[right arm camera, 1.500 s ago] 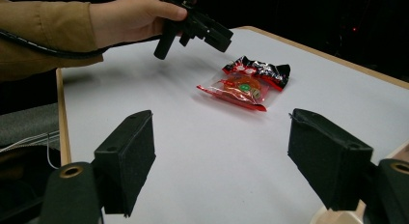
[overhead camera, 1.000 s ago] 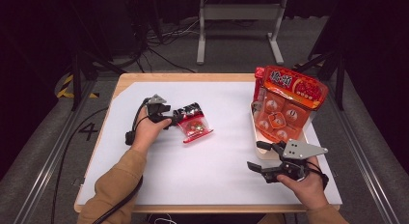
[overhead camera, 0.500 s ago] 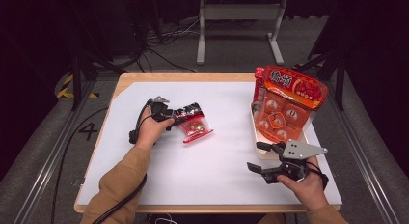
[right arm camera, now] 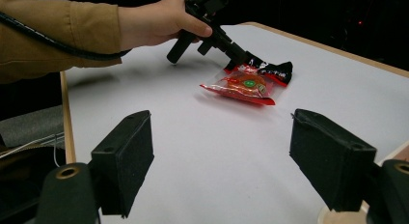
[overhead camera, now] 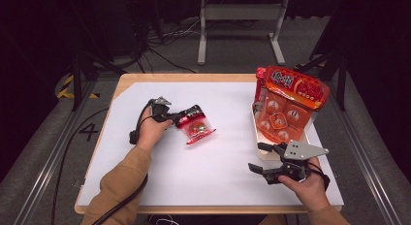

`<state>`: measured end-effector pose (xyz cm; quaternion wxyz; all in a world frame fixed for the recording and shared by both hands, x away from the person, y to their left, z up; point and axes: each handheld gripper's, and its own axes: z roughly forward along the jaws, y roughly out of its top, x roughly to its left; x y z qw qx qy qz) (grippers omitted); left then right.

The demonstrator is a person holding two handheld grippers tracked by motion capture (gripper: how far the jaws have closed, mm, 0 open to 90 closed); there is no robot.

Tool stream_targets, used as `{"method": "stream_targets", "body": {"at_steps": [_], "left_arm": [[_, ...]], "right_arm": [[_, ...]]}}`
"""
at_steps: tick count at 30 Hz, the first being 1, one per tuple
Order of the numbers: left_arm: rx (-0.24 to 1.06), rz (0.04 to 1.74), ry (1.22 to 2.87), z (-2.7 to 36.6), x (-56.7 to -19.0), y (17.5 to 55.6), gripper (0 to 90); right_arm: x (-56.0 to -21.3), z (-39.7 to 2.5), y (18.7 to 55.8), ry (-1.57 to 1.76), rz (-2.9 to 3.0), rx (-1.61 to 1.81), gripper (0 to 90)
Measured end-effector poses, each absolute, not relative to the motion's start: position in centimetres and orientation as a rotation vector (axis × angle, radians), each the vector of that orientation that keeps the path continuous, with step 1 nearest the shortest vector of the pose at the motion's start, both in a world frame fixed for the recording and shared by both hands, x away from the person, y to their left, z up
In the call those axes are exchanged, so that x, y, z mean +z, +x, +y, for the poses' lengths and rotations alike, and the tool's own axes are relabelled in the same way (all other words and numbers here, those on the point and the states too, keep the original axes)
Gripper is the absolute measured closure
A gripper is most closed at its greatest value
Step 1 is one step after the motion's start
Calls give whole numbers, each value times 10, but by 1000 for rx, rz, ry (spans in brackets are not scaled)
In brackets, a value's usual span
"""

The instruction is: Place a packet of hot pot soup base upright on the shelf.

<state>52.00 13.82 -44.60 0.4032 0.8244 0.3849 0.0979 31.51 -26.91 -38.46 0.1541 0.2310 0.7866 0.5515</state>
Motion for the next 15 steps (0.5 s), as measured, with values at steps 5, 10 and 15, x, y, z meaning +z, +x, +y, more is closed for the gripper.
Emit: {"method": "stream_targets", "body": {"at_steps": [5, 10, 15], "left_arm": [[272, 935, 2068, 136, -436, 516, 877], [279, 897, 2010, 139, -422, 509, 880], [284, 842, 1968, 137, -407, 501, 884]], "right_arm": [[-384, -270, 315, 666, 2253, 1576, 242], [-384, -271, 316, 670, 2245, 1577, 248], [-382, -272, 316, 669, 2252, 1552, 313]]}}
